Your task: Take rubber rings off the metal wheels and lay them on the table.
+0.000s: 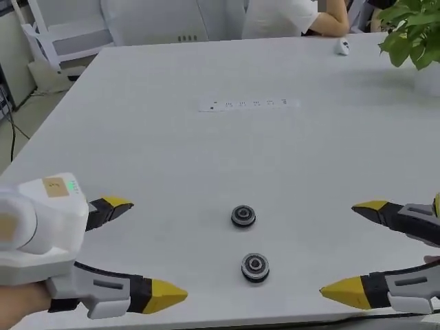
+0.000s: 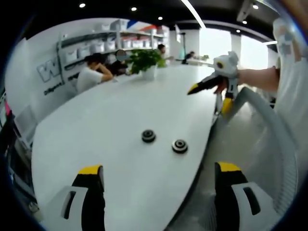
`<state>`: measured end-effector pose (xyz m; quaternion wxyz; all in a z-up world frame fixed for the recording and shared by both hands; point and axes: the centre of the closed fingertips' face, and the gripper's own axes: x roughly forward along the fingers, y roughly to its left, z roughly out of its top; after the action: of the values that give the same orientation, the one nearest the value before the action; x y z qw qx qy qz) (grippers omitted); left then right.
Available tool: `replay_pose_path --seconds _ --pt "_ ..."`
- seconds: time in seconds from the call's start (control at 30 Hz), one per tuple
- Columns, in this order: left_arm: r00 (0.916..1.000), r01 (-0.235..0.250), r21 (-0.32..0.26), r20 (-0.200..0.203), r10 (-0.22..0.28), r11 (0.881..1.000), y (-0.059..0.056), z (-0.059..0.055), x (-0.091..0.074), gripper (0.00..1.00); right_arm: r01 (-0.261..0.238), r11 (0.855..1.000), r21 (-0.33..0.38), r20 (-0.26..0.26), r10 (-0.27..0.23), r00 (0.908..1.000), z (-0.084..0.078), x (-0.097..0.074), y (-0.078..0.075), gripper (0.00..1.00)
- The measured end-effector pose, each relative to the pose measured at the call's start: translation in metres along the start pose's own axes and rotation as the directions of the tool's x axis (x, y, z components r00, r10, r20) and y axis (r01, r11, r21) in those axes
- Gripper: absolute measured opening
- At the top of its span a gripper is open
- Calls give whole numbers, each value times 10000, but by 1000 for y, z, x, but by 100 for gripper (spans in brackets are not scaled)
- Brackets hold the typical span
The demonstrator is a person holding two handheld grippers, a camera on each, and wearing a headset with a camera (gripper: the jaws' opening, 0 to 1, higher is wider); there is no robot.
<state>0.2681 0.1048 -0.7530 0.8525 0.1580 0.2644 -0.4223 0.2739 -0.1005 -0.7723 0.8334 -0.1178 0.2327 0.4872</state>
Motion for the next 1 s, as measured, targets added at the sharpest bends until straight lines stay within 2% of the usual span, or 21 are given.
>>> replay_pose_path --seconds 0.27,0.63,1.0 --pt "9998 146 239 -121 -143 9996 2 1 4 93 -42 10000 -64 -6 42 10000 0 6 -3 85" --pt "9995 312 526 -34 -311 9981 7 12 13 87 -291 9994 -176 83 293 9995 6 13 -4 80" --pt "9947 931 666 -496 -899 9934 4 8 30 78 -581 9980 -250 22 582 9983 6 25 -6 74"
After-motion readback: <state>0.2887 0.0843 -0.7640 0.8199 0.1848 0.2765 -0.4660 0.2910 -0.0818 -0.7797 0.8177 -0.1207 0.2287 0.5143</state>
